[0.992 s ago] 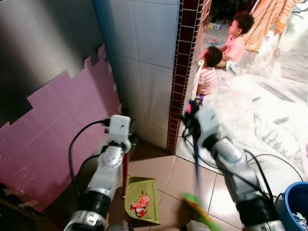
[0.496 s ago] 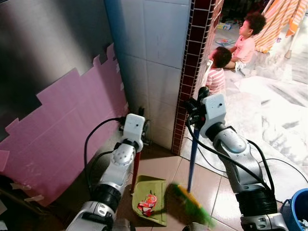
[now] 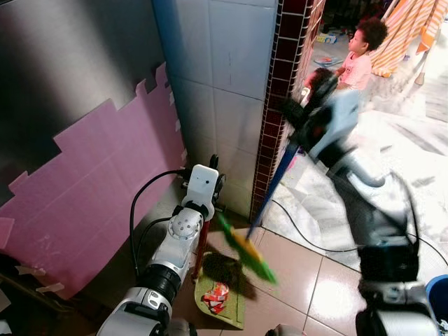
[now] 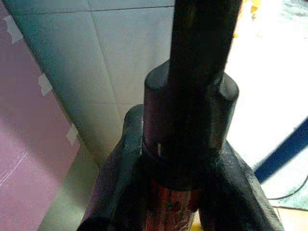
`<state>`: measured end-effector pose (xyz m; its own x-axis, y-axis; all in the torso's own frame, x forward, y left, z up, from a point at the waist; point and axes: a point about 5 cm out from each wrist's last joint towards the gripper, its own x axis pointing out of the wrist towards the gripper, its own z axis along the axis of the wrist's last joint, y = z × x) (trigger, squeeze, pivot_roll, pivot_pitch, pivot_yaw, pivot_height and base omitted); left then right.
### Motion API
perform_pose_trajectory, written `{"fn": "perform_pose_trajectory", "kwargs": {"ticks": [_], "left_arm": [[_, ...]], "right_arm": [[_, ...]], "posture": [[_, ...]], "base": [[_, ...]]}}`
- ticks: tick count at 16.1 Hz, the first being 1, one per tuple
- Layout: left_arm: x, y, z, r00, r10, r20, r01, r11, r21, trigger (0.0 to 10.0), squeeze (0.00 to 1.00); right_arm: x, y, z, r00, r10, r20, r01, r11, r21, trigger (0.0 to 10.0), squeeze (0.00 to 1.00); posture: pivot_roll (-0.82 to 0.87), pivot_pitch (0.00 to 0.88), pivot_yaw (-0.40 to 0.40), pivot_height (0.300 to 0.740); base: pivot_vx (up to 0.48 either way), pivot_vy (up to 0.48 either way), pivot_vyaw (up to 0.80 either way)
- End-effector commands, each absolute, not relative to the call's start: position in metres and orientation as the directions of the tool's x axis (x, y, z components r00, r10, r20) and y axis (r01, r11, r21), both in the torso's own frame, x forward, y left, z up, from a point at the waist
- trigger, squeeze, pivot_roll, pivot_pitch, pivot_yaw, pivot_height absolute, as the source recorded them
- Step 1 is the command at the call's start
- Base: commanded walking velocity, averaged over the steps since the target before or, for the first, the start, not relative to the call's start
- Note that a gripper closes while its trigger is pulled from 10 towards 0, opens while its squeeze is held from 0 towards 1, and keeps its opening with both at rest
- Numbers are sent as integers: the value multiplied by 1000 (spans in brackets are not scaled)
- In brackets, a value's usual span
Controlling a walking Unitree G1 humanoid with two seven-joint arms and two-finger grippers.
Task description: Sweep floor
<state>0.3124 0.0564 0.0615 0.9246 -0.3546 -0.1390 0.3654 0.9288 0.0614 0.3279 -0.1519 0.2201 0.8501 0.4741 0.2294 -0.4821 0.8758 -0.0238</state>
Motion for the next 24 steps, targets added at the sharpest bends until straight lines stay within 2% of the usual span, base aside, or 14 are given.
{"fn": "perform_pose_trajectory", "kwargs": {"ticks": [1,5,6,8,11,17,19,21,23,24], "left_arm": [[308,54,50,905,-375,-199,390,920,44,10000,0],[308,57,48,905,-373,-206,391,919,56,10000,0],[308,57,47,903,-376,-208,395,917,58,10000,0],[306,55,46,885,-415,-212,429,903,22,10000,0],[299,44,39,813,-523,-256,535,844,-25,10000,0],[287,39,27,730,-606,-317,624,780,-53,10000,0],[287,37,26,726,-608,-321,628,777,-52,10000,0],[287,37,26,732,-595,-334,620,784,-36,10000,0],[290,40,25,762,-548,-347,578,816,-20,10000,0],[292,41,26,773,-537,-338,559,828,-38,10000,0]], "right_arm": [[326,-150,238,820,488,301,-497,866,-49,10000,0],[331,-159,233,839,477,263,-455,879,-144,10000,0],[330,-159,222,848,490,205,-429,859,-279,10000,0],[329,-158,206,859,485,164,-413,846,-336,10000,0],[321,-151,165,887,456,81,-409,853,-324,10000,0],[315,-136,123,901,434,-19,-406,826,-392,10000,0],[315,-131,116,902,429,-53,-420,843,-336,10000,0],[314,-122,112,881,459,-115,-473,866,-161,10000,0],[318,-114,131,870,488,-71,-490,872,-13,10000,0],[322,-112,153,867,497,33,-498,861,102,10000,0]], "posture": [[-101,0,53,740],[-94,0,54,740],[-95,0,56,740],[-95,0,57,740],[-90,0,60,740],[-85,0,68,740],[-86,0,68,740],[-85,0,67,740],[-89,0,68,740],[-89,0,68,740]], "base": [[0,0,0],[0,0,0],[0,0,0],[0,0,0],[0,0,0],[0,0,0],[0,0,0],[0,0,0],[0,0,0],[0,0,0]]}}
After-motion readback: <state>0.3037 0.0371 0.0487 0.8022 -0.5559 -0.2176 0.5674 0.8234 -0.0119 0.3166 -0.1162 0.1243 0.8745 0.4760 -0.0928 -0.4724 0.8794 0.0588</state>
